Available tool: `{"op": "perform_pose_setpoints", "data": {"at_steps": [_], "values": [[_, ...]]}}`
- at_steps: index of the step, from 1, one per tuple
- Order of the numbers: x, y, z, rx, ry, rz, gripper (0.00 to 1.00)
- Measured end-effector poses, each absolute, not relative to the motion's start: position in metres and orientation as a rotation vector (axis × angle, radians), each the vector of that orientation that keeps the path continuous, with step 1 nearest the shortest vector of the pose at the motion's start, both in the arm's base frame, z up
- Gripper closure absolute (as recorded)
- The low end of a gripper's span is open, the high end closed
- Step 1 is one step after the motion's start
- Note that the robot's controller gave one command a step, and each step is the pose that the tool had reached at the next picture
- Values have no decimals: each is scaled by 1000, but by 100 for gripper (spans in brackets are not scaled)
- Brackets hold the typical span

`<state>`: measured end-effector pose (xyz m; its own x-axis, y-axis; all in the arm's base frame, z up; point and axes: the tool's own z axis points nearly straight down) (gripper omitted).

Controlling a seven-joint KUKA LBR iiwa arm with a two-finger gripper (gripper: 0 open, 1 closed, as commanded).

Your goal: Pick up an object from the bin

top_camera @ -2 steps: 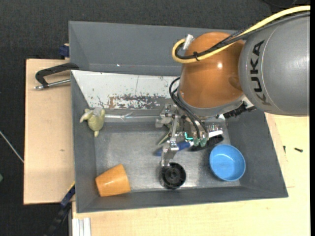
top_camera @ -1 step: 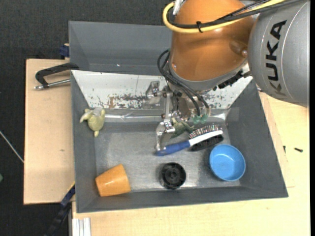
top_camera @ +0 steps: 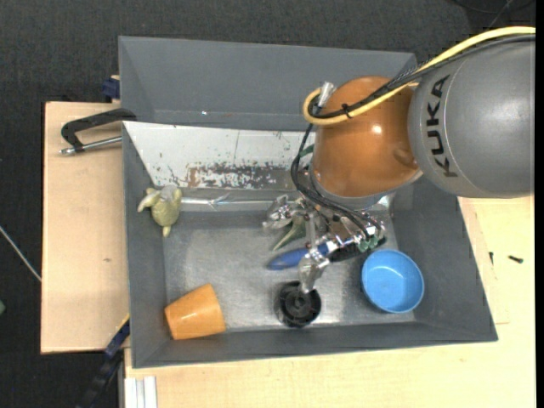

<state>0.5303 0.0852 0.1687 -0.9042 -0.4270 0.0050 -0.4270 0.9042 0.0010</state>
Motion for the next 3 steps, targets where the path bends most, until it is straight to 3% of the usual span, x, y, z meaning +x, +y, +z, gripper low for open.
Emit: {"op": "perform_pose_setpoints", "data": {"at_steps": [1,2,3], "values": [[535,63,92,712,-3066,-3,0],[531,59,90,707,-3046,2,100],[536,53,240,870,-3032,2,100]]}}
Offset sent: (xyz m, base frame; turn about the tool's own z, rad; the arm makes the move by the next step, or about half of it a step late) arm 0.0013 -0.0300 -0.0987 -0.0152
